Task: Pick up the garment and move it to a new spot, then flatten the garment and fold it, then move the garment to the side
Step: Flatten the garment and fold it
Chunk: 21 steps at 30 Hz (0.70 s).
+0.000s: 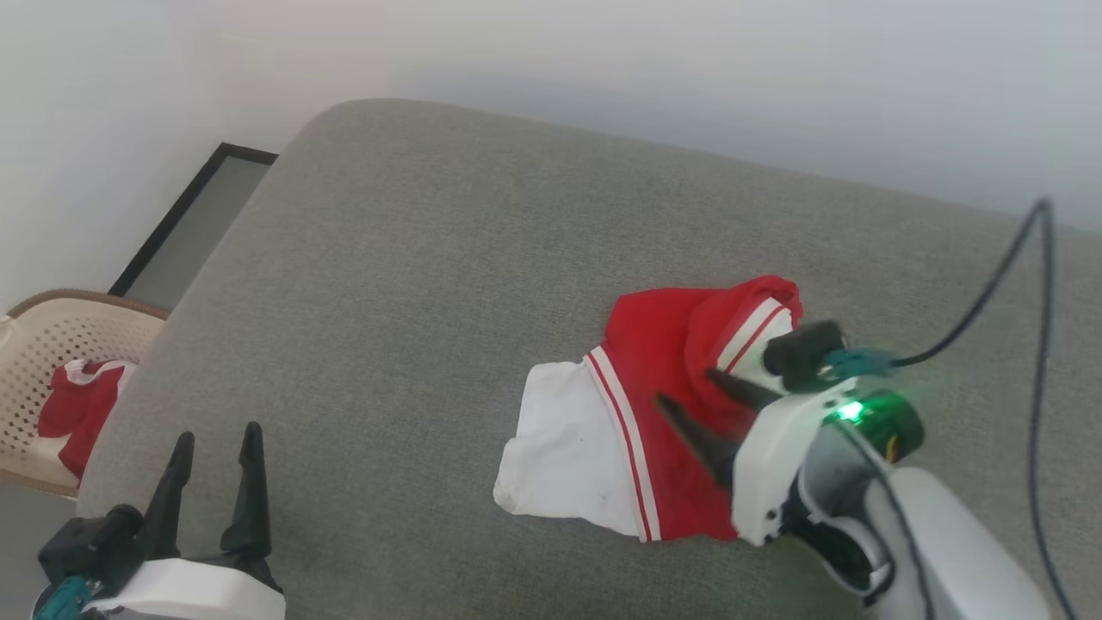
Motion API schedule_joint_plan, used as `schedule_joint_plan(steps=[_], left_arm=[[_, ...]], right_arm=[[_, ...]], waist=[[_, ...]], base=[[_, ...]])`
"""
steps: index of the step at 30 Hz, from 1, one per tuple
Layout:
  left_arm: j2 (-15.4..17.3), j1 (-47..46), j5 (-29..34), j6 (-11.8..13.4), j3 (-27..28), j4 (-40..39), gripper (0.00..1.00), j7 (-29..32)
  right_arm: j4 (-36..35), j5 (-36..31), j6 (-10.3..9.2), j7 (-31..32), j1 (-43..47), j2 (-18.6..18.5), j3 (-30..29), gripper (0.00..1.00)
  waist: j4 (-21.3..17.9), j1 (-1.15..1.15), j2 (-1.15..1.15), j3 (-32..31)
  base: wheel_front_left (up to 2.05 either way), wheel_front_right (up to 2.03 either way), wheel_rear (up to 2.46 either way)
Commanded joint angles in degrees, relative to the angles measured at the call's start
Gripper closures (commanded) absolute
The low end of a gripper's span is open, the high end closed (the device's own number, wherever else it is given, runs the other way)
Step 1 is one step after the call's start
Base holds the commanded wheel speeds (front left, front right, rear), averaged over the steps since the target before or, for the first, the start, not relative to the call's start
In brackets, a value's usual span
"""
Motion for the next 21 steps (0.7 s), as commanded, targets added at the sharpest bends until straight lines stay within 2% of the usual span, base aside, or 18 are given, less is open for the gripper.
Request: schedule_joint_plan(steps=[1,12,16,21], left_arm=[[-0.4,0.6,0.4,-0.4,0.8,-0.4,0.0,-0.3],[-2.4,1.0,2.2,-2.1,3.5,-1.0,0.0,-0.3],[-3.3,0.6,2.9,-2.9,4.0,-0.8,0.0,-0.3],[-3.9,-0.1,3.4,-3.5,4.3,-0.3,0.0,-0.3]], right_arm=[[-1.3,0.5,-0.02,-0.2,-0.3,-0.8,-1.3,0.0],[-8.5,-1.4,-0.02,3.2,2.2,-3.9,-13.2,0.0],[-8.2,-1.8,-0.02,6.9,2.9,-5.0,-17.0,0.0],[-7.0,-1.9,-0.02,10.7,2.5,-6.2,-19.0,0.0]], waist=[[-0.3,0.0,0.0,0.0],[-0.8,0.0,0.0,0.9],[-0.6,0.0,0.0,1.5],[-0.2,0.0,0.0,2.4]], base=[[0.0,0.0,0.0],[0.0,0.0,0.0],[0.0,0.0,0.0],[0.0,0.0,0.0]])
